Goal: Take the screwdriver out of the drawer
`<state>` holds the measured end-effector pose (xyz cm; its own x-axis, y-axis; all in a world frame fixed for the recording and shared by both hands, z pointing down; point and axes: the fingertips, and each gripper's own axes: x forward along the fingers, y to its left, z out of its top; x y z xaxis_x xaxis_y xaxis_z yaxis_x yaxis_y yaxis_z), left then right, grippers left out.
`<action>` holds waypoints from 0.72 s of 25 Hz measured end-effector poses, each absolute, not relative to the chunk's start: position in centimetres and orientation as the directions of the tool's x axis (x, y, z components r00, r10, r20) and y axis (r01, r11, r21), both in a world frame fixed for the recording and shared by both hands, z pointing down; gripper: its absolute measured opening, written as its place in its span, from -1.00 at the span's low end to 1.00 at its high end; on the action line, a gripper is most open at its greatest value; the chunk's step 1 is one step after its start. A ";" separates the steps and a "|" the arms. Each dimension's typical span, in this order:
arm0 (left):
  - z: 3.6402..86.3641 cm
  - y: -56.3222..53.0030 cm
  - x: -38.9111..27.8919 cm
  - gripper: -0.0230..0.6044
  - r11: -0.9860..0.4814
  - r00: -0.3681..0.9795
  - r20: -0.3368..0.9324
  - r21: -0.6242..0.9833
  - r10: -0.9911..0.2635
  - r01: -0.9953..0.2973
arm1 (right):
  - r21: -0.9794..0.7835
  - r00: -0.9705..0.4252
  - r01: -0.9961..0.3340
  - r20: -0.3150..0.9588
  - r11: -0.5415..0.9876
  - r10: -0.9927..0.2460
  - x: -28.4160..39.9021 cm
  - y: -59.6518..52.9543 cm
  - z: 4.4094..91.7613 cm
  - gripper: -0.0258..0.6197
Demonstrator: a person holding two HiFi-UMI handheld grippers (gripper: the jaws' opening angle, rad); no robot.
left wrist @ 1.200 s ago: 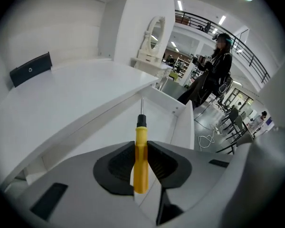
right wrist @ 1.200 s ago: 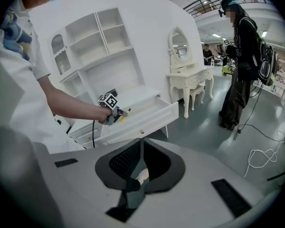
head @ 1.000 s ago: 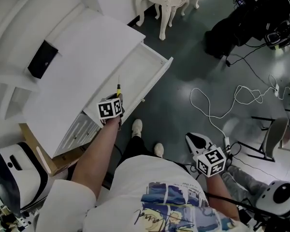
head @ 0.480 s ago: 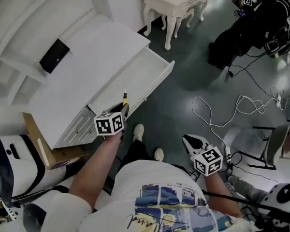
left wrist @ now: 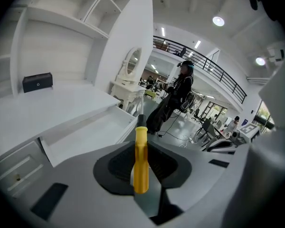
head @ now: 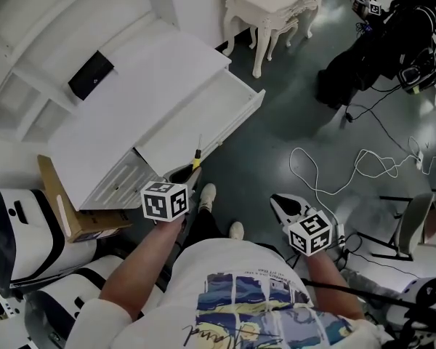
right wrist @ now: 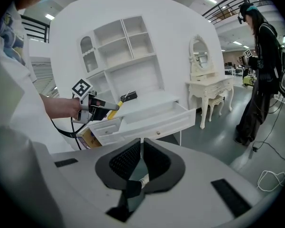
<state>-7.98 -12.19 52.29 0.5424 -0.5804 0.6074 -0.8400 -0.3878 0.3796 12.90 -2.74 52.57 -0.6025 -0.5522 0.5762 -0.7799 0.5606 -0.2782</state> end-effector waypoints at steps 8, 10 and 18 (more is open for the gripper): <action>51.5 -8.4 -5.8 -0.64 -0.436 0.575 0.609 0.379 -0.547 -0.816 | -0.281 -0.632 -0.753 0.562 0.595 -0.534 12.8 -2.1 52.1 -0.81; 51.4 -7.7 -5.5 -0.64 -0.440 0.580 0.608 0.382 -0.542 -0.813 | -0.282 -0.636 -0.749 0.559 0.600 -0.532 12.8 -2.0 52.1 -0.81; 51.1 -6.1 -5.2 -0.64 -0.439 0.585 0.605 0.391 -0.540 -0.809 | -0.278 -0.646 -0.738 0.551 0.615 -0.528 12.7 -1.3 51.9 -0.83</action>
<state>-5.16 -6.07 51.13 0.5851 -0.5403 0.6048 -0.8092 -0.4389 0.3906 12.66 -1.33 51.88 -0.6464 -0.5279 0.5509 -0.7385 0.6145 -0.2775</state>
